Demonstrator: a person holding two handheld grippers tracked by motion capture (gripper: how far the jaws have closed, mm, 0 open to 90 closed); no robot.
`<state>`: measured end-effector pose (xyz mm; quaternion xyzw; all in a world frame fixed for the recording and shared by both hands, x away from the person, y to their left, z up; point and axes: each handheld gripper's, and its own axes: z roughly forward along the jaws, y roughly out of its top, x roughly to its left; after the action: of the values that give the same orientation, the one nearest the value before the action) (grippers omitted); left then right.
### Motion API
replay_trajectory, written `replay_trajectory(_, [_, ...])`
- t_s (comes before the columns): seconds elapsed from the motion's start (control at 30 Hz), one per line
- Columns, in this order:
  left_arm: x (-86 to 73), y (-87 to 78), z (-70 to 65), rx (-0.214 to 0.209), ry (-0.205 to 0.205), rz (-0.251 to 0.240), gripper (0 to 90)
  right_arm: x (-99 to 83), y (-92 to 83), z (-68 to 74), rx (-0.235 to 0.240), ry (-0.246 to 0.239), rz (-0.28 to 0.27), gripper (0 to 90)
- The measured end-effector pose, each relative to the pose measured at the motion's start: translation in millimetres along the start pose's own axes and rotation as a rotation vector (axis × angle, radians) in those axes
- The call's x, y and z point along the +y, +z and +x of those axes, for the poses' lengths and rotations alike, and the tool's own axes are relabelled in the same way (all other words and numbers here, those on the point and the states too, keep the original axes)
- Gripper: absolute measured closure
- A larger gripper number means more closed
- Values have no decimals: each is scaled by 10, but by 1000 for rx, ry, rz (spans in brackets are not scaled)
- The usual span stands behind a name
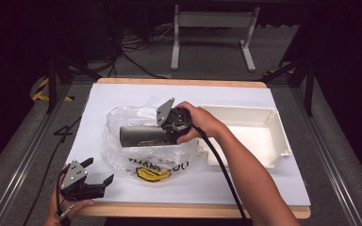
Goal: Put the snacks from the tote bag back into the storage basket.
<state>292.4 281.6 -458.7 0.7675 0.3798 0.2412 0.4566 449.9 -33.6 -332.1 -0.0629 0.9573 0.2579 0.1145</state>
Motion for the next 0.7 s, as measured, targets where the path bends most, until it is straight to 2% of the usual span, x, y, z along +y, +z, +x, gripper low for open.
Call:
replay_trajectory(0.23, [0,-1,1,-1,-1,-2,62,50,-94,21,-14,-16,-3,434])
replay_trajectory(0.7, [3,7,-8,-2,-1,6,62,30,-250,34,-45,-23,8,434])
